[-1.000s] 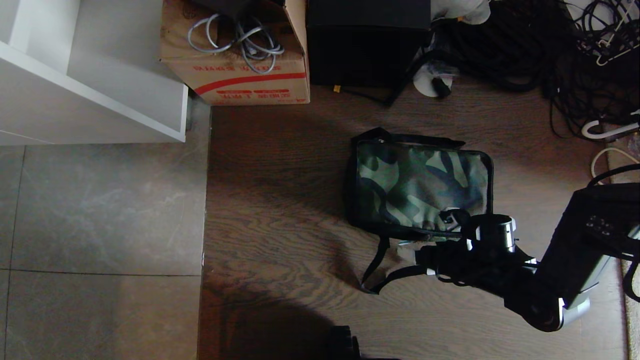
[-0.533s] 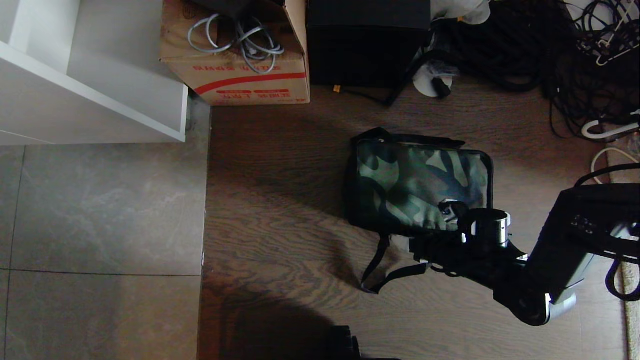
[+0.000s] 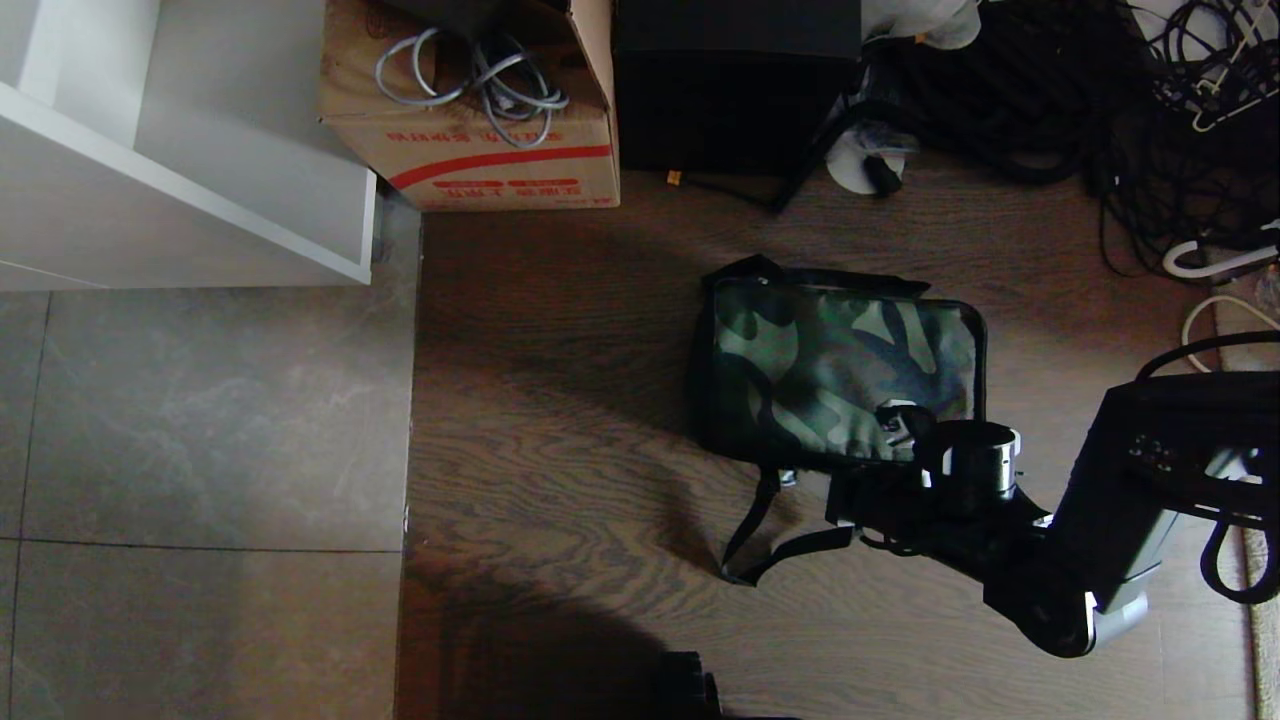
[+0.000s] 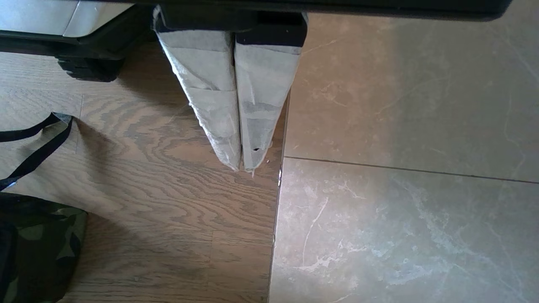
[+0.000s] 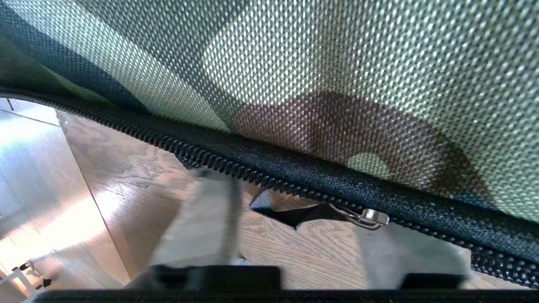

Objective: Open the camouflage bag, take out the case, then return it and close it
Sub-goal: Open the top of the storage box

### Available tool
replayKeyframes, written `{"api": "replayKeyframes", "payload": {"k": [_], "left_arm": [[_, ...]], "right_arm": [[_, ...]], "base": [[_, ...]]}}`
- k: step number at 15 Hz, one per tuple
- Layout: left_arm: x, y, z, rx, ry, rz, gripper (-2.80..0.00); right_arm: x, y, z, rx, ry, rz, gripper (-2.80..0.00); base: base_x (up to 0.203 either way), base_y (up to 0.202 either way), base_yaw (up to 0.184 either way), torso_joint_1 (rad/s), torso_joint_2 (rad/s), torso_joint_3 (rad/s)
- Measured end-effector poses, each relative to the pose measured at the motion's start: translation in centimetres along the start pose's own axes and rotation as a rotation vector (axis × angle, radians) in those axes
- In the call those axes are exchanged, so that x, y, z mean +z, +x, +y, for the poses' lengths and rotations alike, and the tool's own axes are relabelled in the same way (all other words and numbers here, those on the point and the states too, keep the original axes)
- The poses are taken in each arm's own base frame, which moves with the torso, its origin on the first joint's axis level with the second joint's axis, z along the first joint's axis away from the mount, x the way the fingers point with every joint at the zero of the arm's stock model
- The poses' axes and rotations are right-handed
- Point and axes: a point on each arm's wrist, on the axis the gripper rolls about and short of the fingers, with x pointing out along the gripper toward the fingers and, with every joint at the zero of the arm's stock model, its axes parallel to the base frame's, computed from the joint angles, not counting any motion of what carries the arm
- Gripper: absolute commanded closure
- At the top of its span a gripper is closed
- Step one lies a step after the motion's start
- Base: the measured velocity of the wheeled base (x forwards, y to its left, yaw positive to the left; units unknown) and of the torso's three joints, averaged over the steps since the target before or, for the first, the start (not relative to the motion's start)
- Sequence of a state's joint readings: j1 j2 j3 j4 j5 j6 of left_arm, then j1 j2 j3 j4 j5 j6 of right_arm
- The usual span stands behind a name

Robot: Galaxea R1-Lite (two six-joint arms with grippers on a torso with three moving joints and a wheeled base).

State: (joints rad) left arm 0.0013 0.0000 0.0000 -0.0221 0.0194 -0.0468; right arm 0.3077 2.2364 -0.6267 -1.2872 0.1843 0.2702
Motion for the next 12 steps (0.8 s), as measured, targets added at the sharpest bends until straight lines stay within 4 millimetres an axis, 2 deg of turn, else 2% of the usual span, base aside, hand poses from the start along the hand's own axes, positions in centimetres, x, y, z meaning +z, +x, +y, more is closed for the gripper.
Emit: {"api": "replayKeyframes", "payload": {"k": [5,12], "left_arm": [[0.0,0.0,0.0,0.000,0.000,0.000,0.00],[0.0,0.0,0.0,0.000,0.000,0.000,0.00]], "right_arm": [[-0.1,-0.4,0.1,0.002,-0.025,0.011,0.00],[0.0,-3.7,-0.2,0.002,-0.068,0.159,0.00]], "base": [[0.000,0.000,0.000,0.000,0.00,0.000],[0.000,0.000,0.000,0.000,0.00,0.000]]}}
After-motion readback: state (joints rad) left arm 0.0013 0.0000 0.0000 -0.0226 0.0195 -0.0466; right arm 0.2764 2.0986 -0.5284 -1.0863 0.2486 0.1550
